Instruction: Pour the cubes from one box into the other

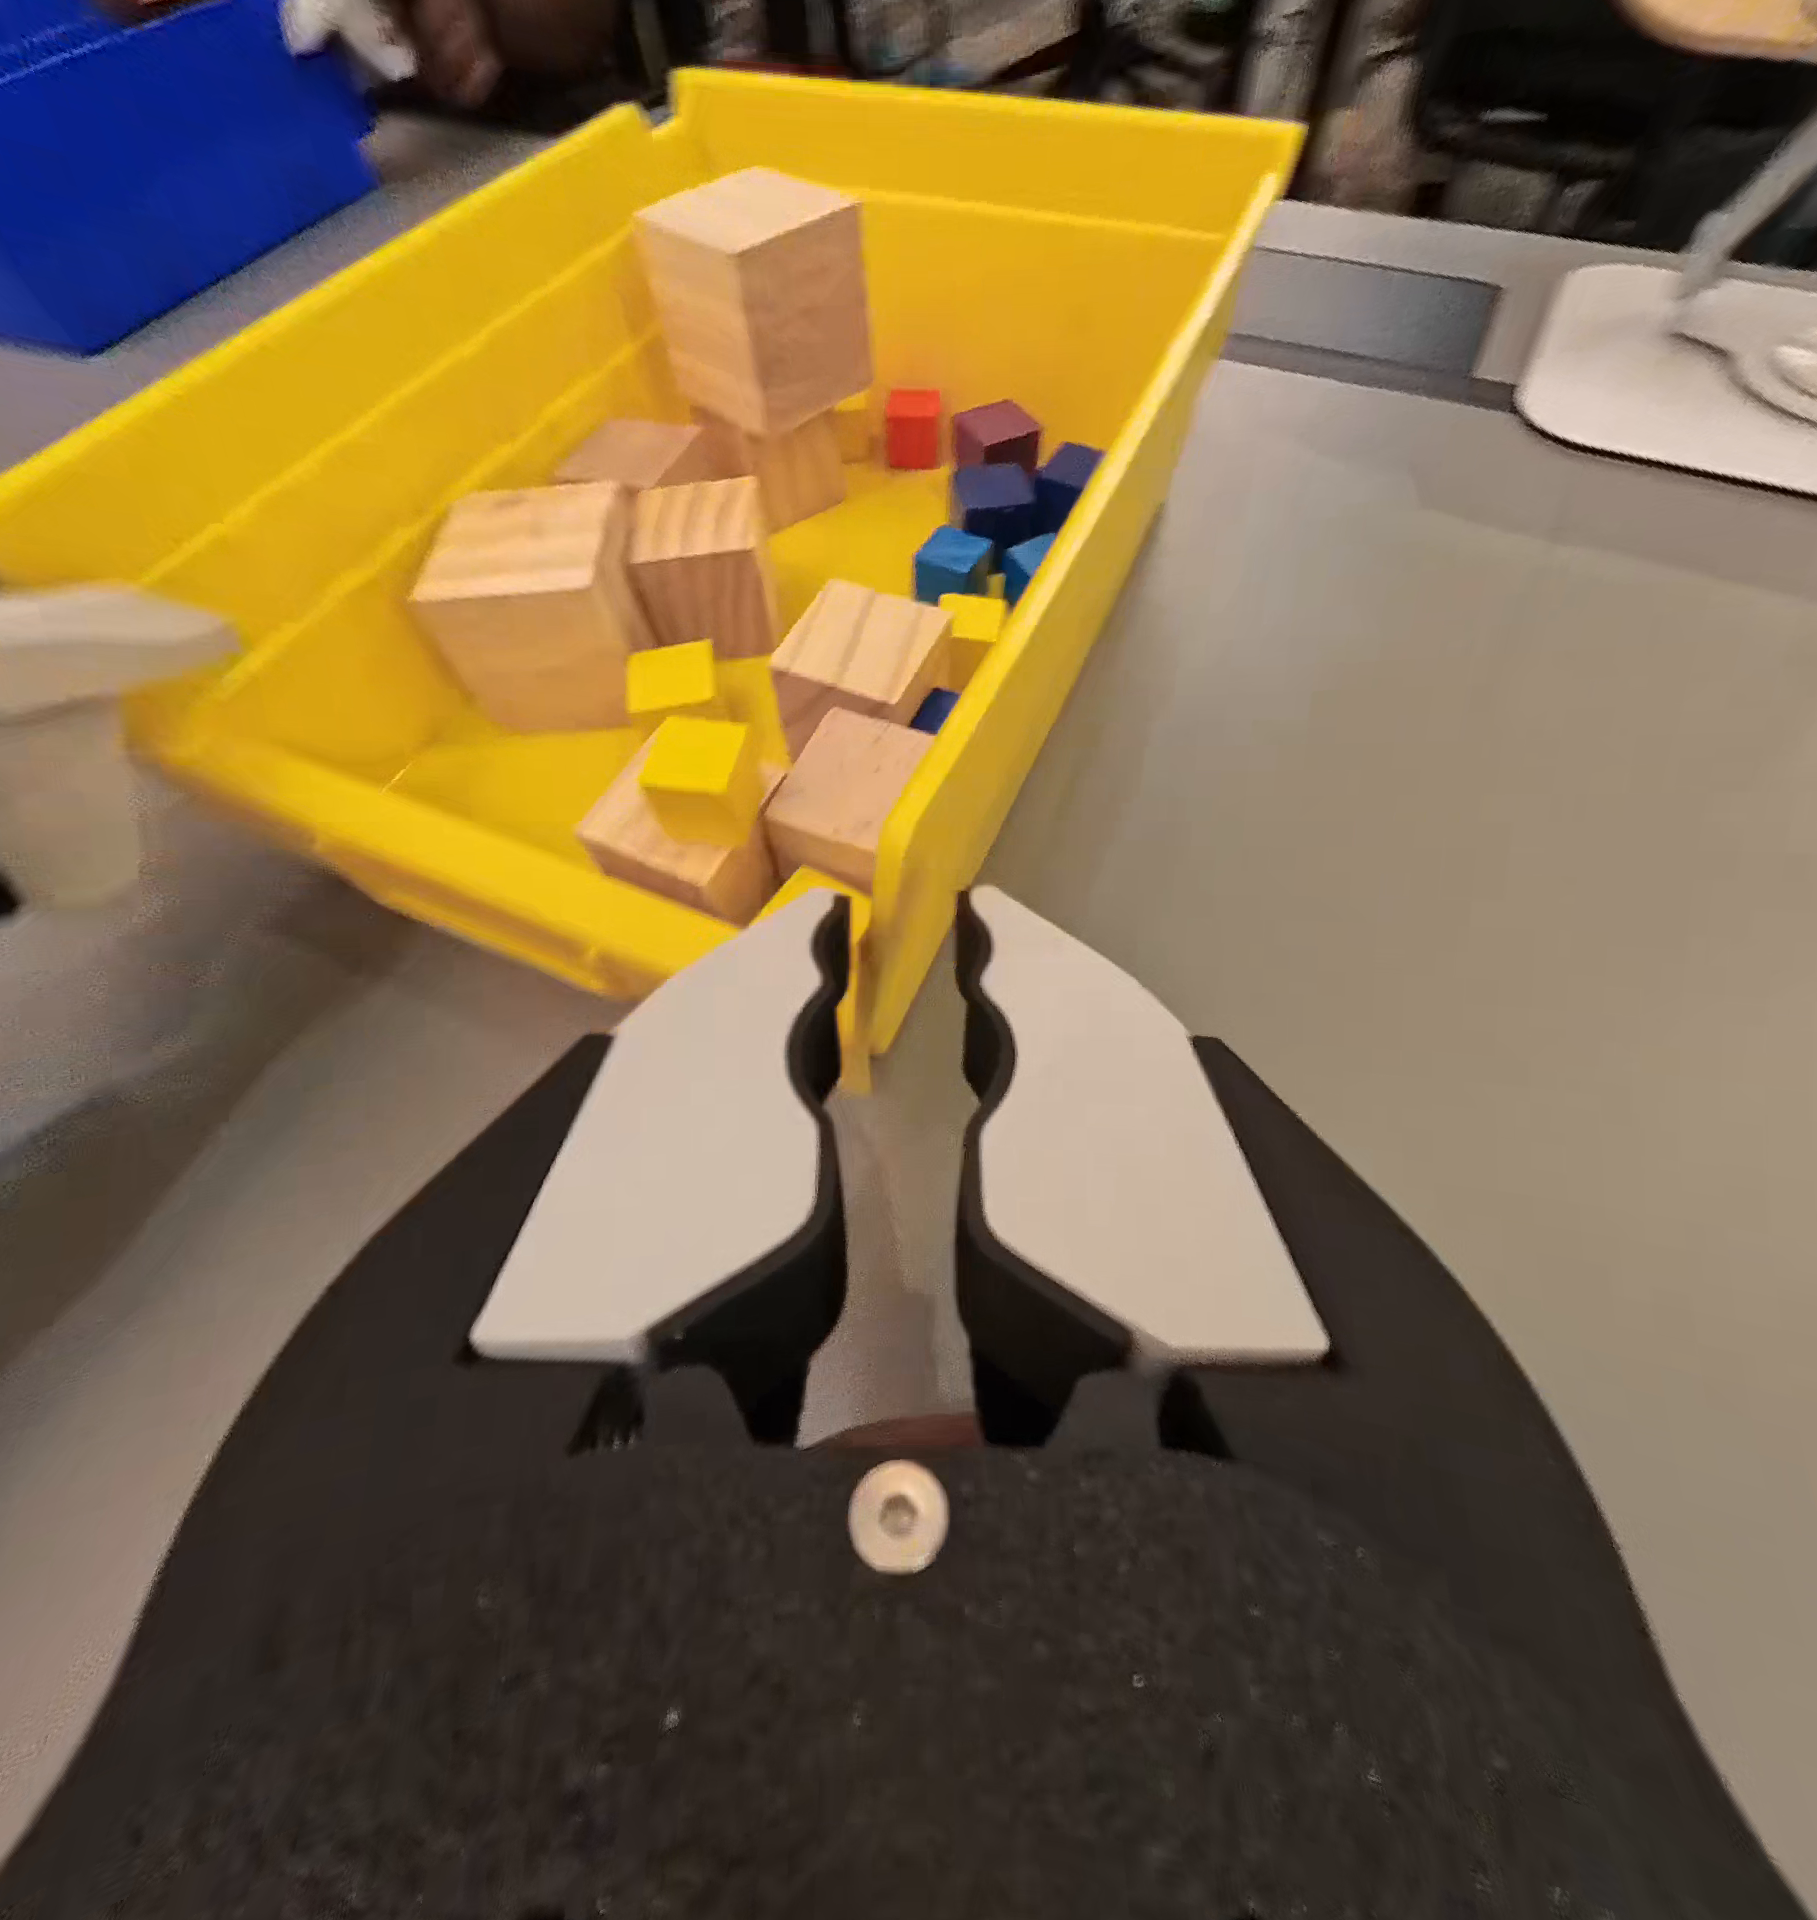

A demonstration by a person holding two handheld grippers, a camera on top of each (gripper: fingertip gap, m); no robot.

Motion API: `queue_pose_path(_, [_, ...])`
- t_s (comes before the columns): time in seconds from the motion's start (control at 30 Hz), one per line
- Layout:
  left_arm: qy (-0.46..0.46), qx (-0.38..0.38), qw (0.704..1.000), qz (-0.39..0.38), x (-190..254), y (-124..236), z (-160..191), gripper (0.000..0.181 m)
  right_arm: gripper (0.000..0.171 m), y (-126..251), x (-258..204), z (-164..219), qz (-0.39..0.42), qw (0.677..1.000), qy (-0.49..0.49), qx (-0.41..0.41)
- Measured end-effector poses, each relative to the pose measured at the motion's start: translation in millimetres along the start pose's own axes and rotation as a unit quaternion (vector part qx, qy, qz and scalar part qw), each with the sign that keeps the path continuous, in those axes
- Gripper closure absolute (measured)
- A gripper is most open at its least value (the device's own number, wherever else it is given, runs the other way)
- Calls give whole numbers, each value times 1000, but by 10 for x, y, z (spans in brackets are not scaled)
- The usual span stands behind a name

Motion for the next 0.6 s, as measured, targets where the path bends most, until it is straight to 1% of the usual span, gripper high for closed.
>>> queue_pose_path(0.03, [2, 12, 1000, -8, -20, 86, -62, 133, 142, 114, 11, -10, -38, 999, 9, -9])
queue_pose_path(0.07, [2, 27, 1000, -13, -27, 180, -134, 128, 134, 253, 43, -11, -77, 997, 11, -20])
queue_pose_path(0.13, [3, 42, 999, -11, 17, 365, -246, 120, 127, 579, 238, 13, -119, 992, 11, -34])
queue_pose_path(0.17, [3, 44, 999, 0, 78, 449, -271, 119, 123, 753, 391, 34, -127, 991, 16, -37])
queue_pose_path(0.23, [6, 54, 998, 25, 257, 588, -269, 120, 122, 1108, 812, 84, -118, 993, 21, -23])
queue_pose_path(0.27, [6, 59, 998, 38, 370, 639, -242, 121, 122, 1296, 1060, 103, -113, 993, 17, -3])
queue_pose_path(0.33, [6, 57, 997, 59, 599, 721, -135, 121, 122, 1717, 1620, 168, -98, 994, -14, 52])
queue_pose_path(0.4, [12, 52, 996, 74, 807, 812, 49, 121, 124, 2193, 2158, 308, -84, 989, -59, 104])
queue_pose_path(0.43, [13, 47, 996, 75, 884, 862, 171, 121, 128, 2425, 2418, 419, -59, 989, -66, 119])
queue_pose_path(0.47, [13, 44, 997, 70, 940, 914, 300, 122, 130, 2640, 2676, 534, -16, 990, -65, 128])
queue_pose_path(0.53, [10, 33, 997, 69, 1035, 1020, 514, 122, 126, 3020, 3128, 820, 83, 990, -54, 104])
queue_pose_path(0.57, [6, 29, 997, 70, 1068, 1074, 567, 122, 124, 3203, 3308, 988, 129, 986, -58, 92])
queue_pose_path(0.6, [-3, 34, 997, 68, 1087, 1126, 571, 122, 125, 3377, 3452, 1127, 164, 979, -70, 100])
Point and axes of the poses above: each gripper's, where its closed fingertips meet, y back along the fingers, z out of its underside, x = y × z across the jaws, the point moved 5 cm from there along y, back along the fingers, and after that the axes turned 5 degrees about -z, right-handed, at the moved point
